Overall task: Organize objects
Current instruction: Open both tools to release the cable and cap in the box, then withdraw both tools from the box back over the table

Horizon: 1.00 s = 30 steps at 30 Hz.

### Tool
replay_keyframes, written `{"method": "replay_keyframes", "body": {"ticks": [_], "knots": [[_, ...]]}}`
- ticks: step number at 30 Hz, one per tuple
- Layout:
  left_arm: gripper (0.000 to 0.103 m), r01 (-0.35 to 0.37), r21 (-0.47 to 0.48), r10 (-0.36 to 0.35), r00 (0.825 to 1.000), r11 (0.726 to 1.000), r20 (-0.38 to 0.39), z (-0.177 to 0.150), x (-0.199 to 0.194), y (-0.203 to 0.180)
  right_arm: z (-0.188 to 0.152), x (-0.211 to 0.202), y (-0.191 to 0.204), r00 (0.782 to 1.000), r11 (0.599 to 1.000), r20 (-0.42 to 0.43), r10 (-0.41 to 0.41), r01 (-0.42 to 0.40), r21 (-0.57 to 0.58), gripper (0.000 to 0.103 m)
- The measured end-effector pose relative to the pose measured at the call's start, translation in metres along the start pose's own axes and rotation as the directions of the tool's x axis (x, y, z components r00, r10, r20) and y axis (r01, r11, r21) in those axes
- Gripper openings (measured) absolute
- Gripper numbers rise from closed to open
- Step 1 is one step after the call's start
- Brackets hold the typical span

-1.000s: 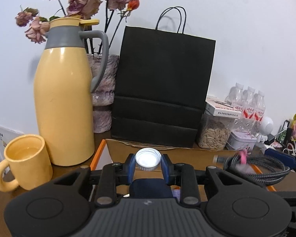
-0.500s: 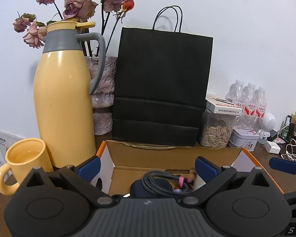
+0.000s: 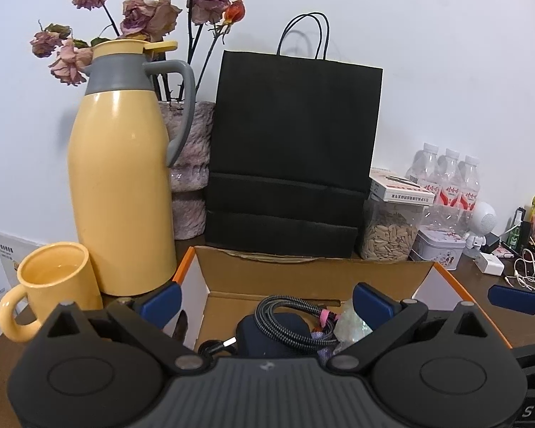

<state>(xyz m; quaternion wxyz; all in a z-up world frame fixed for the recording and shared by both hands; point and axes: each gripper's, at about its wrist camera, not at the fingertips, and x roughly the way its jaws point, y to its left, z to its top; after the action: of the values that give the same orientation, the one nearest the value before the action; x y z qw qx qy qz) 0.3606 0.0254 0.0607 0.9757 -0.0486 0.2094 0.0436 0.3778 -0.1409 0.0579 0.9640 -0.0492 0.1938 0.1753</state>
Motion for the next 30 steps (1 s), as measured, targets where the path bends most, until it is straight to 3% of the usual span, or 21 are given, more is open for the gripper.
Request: {"method": "replay_keyframes", "body": {"ticks": [11, 30], "knots": [[0.103, 0.001, -0.031, -0.001, 1.000, 1.000, -0.001, -0.020, -0.029, 0.005, -0.018, -0.031, -0.002, 1.000, 1.000, -0.002, -0.002, 0.002, -0.013, 0.103], [0.103, 0.040, 0.013, -0.040, 0.998, 0.999, -0.039, -0.073, -0.080, -0.009, -0.068, -0.097, 0.003, 1.000, 1.000, 0.001, -0.005, 0.005, -0.028, 0.103]]}}
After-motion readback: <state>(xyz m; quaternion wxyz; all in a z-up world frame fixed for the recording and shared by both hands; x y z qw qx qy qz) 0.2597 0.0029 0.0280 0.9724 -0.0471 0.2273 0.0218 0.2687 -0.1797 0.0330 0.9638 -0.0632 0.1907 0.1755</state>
